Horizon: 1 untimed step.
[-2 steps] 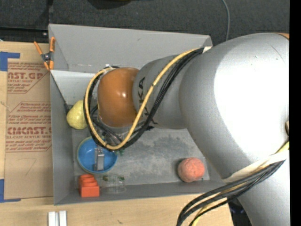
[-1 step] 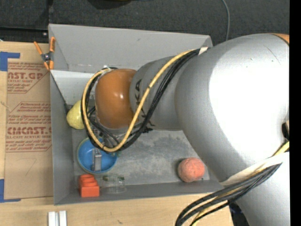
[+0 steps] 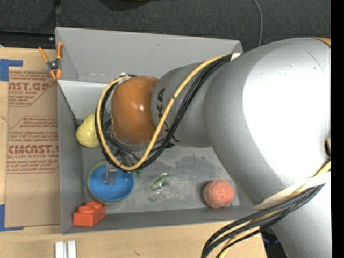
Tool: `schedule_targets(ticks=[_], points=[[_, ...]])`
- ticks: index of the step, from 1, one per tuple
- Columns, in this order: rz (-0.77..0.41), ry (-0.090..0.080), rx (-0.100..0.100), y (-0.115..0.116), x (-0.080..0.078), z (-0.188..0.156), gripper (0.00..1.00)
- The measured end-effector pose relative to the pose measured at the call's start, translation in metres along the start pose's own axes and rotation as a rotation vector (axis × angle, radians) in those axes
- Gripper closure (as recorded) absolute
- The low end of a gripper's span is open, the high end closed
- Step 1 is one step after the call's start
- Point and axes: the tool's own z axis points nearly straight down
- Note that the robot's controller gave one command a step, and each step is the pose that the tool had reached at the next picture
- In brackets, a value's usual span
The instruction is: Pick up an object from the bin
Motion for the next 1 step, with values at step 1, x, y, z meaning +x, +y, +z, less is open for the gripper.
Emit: schedule_targets(ticks=[1], points=[[0.0, 0.0, 0.0, 0.0, 0.0, 0.0, 1.0]])
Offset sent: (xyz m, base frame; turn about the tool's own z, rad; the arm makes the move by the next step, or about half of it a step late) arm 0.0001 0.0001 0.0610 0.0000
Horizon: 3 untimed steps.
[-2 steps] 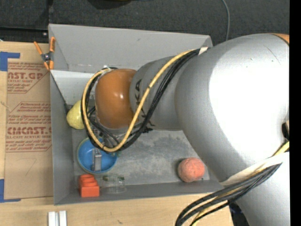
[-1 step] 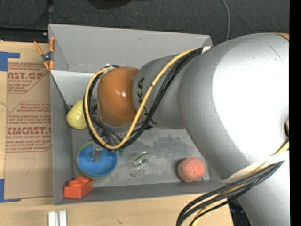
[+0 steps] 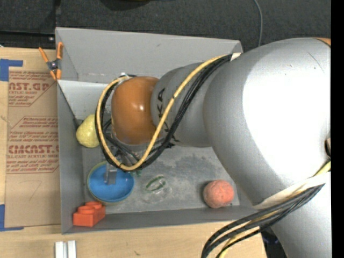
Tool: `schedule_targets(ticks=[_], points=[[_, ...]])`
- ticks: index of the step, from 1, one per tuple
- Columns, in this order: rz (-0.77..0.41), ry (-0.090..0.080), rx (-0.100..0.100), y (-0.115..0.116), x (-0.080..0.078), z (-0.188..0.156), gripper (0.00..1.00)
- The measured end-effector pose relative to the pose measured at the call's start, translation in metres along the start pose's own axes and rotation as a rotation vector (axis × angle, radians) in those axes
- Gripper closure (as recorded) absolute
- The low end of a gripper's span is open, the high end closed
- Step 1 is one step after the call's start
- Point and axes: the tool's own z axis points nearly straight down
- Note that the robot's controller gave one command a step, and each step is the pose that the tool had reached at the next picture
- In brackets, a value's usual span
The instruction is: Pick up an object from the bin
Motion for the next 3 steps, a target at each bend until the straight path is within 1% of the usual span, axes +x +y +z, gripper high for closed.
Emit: schedule_targets(ticks=[1, 2, 3], points=[[0.0, 0.005, 0.001, 0.0, 0.001, -0.004, 1.0], [0.0, 0.007, 0.002, 0.0, 0.002, -0.02, 1.0], [-0.001, 0.001, 0.0, 0.0, 0.0, -0.033, 1.0]])
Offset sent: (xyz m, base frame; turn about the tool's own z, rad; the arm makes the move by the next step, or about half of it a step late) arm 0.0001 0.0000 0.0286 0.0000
